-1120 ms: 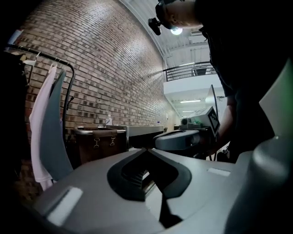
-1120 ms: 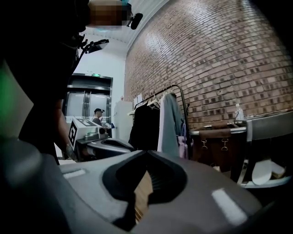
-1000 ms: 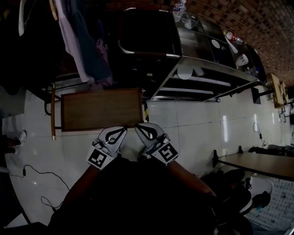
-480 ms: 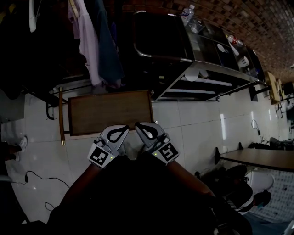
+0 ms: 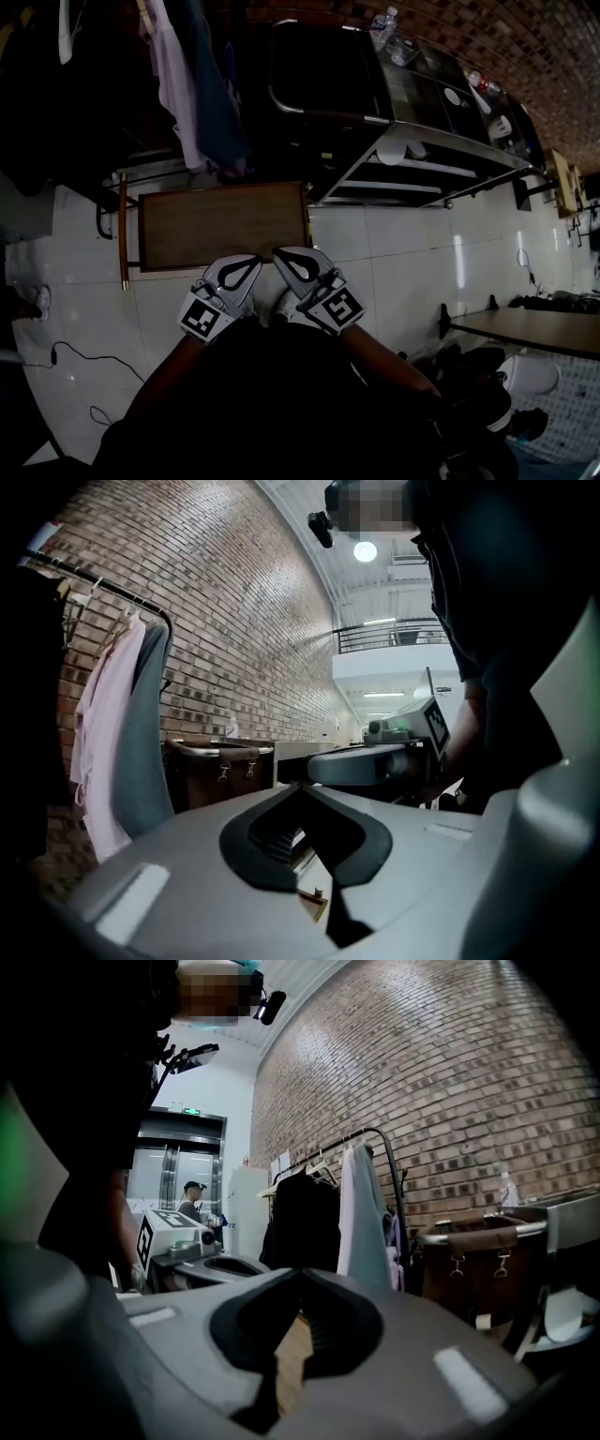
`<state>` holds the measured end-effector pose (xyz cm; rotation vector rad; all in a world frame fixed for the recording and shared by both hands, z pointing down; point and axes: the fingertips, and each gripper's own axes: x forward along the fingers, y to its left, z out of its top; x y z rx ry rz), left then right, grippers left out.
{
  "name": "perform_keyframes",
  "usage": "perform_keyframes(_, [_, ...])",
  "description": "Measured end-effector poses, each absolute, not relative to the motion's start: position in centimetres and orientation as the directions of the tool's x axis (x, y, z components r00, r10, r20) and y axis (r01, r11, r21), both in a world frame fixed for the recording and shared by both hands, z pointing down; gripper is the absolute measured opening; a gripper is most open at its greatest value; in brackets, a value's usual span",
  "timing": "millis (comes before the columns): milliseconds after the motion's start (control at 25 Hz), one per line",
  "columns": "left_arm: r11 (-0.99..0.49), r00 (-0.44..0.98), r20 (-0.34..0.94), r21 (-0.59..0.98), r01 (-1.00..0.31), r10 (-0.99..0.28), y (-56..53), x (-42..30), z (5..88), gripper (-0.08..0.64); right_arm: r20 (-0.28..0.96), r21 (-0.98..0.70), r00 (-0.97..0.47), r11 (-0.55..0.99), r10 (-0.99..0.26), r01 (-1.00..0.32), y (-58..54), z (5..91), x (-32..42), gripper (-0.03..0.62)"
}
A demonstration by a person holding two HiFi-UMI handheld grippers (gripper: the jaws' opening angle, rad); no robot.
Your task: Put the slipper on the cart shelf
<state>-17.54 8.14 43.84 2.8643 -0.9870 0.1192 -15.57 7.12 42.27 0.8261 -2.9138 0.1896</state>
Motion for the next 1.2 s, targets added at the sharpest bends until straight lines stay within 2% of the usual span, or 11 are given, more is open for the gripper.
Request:
perform_keyframes(320, [-0.775,0.776,0.125,0.067,-0.628,-0.618,8.5,-16.6,44.1,0.000,0.126,-0.081,-0.843,0.842,-0.523,-0.534,7.1,42.5,-14.2,0.000])
perform_keyframes(1200, [-0.760,0.763,0.126,0.081,-0.645,-0.634,8.6,-17.3,45.3,0.000,0.147,-0.099,-0.857,0.854,-0.495,-0.510,7.7,43.8,-16.1,0.000])
